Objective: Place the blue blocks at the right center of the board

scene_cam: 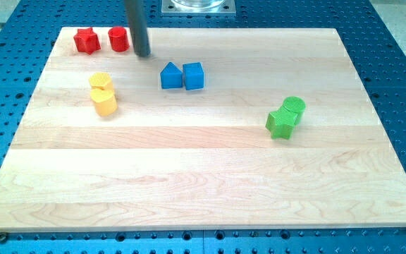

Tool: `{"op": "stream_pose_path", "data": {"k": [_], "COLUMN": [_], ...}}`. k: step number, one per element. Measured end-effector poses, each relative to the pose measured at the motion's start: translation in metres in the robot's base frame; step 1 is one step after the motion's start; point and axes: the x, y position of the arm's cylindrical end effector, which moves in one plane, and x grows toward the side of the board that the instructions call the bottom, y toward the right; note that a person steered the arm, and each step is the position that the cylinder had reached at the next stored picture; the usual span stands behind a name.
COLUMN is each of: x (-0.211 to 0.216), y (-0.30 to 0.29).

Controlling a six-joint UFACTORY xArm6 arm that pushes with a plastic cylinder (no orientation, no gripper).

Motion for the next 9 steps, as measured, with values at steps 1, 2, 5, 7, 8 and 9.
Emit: {"op": "stream_pose_path", "data": {"k": [1,2,5,7,8,9], "x": [-0.029,-0.029,0.005,0.005,0.005,0.007], "y": [-0.019,-0.060,0.017,0.037,0.037,0.037]}}
